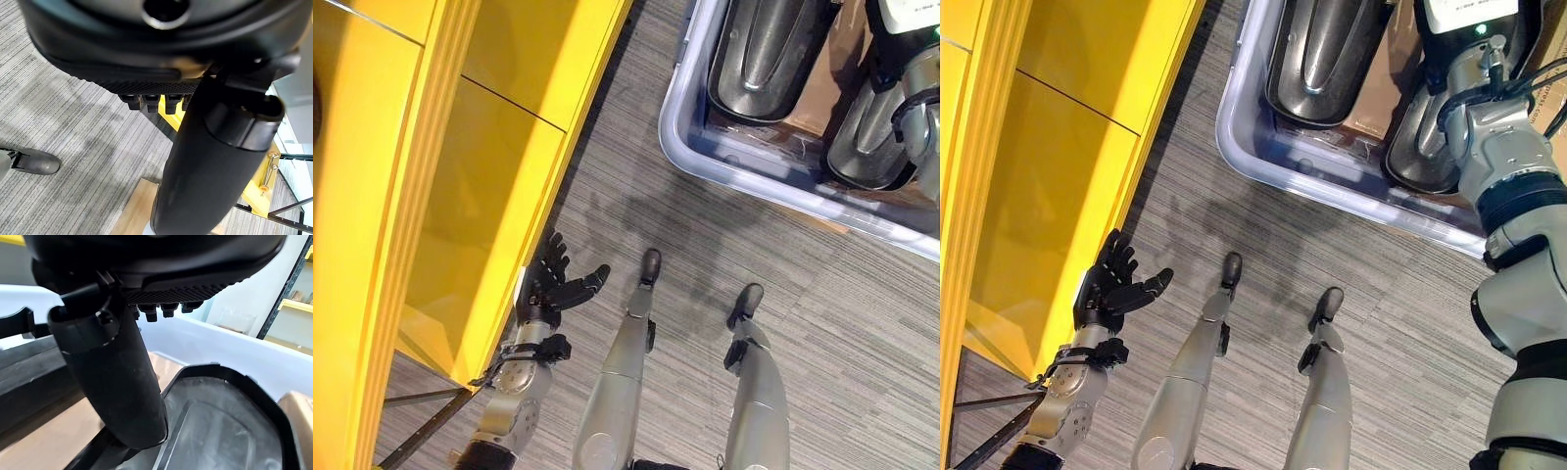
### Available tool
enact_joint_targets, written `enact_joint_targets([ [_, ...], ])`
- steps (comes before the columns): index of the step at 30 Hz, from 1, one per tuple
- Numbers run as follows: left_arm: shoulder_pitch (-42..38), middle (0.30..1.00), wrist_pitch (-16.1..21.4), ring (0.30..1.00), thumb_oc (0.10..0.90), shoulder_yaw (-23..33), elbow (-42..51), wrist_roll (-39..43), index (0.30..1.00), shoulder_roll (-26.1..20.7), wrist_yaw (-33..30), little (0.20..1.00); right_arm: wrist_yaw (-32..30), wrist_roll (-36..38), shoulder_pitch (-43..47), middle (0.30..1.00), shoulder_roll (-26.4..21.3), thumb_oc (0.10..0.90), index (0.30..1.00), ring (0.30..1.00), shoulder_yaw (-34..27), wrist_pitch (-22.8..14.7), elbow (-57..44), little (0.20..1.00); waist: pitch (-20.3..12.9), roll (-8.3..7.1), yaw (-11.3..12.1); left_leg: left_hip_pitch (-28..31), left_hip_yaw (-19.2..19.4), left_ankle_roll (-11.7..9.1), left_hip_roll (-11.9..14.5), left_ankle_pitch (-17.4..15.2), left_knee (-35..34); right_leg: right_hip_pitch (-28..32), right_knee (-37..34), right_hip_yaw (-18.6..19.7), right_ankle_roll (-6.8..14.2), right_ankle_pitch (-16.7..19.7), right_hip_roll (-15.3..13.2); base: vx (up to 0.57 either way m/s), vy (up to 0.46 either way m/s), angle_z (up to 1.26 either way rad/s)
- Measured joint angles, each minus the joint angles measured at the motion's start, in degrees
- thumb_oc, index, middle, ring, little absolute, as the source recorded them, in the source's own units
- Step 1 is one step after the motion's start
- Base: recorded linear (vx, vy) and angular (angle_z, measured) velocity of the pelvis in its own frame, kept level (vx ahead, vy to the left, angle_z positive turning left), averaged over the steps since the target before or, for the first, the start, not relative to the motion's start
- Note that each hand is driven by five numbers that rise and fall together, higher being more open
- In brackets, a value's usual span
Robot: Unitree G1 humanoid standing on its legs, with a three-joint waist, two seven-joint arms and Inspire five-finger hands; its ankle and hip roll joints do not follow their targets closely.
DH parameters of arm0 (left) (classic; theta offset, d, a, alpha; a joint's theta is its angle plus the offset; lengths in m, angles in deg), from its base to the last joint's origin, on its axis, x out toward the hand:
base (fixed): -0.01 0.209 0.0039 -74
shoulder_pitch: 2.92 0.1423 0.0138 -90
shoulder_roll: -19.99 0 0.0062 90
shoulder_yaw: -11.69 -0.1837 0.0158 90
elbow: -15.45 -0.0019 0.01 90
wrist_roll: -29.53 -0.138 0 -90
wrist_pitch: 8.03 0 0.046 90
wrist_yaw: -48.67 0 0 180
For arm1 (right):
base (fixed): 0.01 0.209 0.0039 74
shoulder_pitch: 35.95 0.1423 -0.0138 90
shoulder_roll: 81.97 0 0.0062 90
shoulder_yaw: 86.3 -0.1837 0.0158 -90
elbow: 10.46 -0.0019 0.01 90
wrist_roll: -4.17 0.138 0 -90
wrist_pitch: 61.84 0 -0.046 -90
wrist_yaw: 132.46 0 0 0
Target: Move parts from the plastic box to the shelf.
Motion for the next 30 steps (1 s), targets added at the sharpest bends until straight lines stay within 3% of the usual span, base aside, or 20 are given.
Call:
enact_joint_targets([
  [17, 0.1, 1.000, 0.8, 1.000, 0.900, 0.2, 0.0, 0.0, 1.000, -2.2, 0.1, 1.000, 0.0, -2.2, 10.9, 1.000, -5.0, 0.900, 1.000, 1.000, 9.5, -0.1, -1.1, 1.000, 0.0, 0.10, -0.4, -0.1, 0.0, -0.3, 0.1, 0.3, 0.0, -0.6, 1.2, 0.0, -0.2, -0.3, 0.0, 0.00, 0.000, 0.00],
  [23, 0.1, 1.000, 0.8, 1.000, 0.900, 0.2, 0.1, 0.0, 1.000, -3.7, 0.2, 1.000, 0.0, -2.0, 13.1, 1.000, -5.3, 0.900, 1.000, 1.000, 9.7, 0.0, -1.6, 1.000, 0.0, 0.10, -0.8, 0.1, 0.0, -0.3, 0.1, 0.4, 0.2, -0.5, 1.5, 0.1, -0.2, -0.3, 0.1, 0.00, 0.000, 0.00],
  [27, 0.0, 1.000, 0.8, 1.000, 0.900, 0.8, 0.1, 0.0, 1.000, -4.2, 0.1, 1.000, -0.1, -1.9, 12.9, 1.000, -6.6, 0.900, 1.000, 1.000, 9.2, -0.1, -8.2, 1.000, 0.0, 0.09, -1.8, 0.3, 0.1, -0.3, 0.2, 0.4, 0.9, -0.3, 1.9, 0.2, -0.2, -0.3, 0.3, 0.00, 0.000, 0.00],
  [30, -0.3, 1.000, 0.7, 1.000, 0.900, 0.7, 0.1, 0.0, 1.000, -4.0, 0.1, 1.000, 0.0, 0.1, 9.3, 1.000, -7.2, 0.900, 1.000, 1.000, 2.8, -0.2, -13.8, 1.000, 0.0, 0.08, -2.3, 0.9, 0.0, -0.3, 0.4, 0.4, 1.2, 0.3, 2.1, 0.2, -0.4, -0.2, 0.6, 0.00, 0.000, 0.00],
])
